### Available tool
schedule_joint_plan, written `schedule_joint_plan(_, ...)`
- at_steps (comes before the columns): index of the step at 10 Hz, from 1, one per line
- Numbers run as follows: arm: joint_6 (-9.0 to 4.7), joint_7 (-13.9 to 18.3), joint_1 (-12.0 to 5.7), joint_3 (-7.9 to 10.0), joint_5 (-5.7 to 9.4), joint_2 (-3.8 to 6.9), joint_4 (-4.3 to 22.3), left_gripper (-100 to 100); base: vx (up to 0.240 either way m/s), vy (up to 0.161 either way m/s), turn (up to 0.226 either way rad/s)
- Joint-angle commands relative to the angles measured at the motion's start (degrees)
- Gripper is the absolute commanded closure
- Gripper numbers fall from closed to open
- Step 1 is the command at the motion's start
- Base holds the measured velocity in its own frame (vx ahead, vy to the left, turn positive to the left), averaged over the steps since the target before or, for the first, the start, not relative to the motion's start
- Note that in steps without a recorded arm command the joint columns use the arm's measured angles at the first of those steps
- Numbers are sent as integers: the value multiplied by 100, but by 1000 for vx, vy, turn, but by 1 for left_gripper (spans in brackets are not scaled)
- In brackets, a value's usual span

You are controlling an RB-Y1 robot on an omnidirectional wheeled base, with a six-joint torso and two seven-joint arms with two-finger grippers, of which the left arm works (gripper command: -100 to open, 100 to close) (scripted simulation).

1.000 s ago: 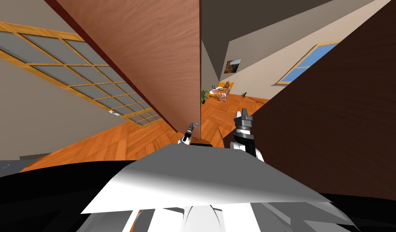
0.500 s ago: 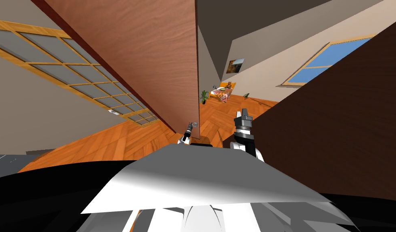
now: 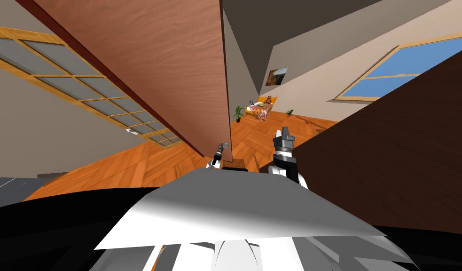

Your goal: Push the door open

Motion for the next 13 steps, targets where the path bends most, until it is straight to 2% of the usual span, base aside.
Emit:
schedule_joint_plan(1,3,-75,-30,109,50,89,-54,100,188,-47,75)
schedule_joint_plan(2,3,-75,-30,109,50,89,-54,100,130,-32,15)
schedule_joint_plan(3,-1,-142,-29,194,90,135,-57,100,180,-38,72)
schedule_joint_plan(5,-1,-142,-29,194,90,135,-90,100,123,-41,16)
schedule_joint_plan(7,-7,-261,-27,342,162,180,-62,100,181,-72,81)
schedule_joint_plan(9,-10,-304,-26,396,188,185,-63,100,164,-65,93)
schedule_joint_plan(13,-19,-483,-23,620,296,150,-71,100,167,-57,76)
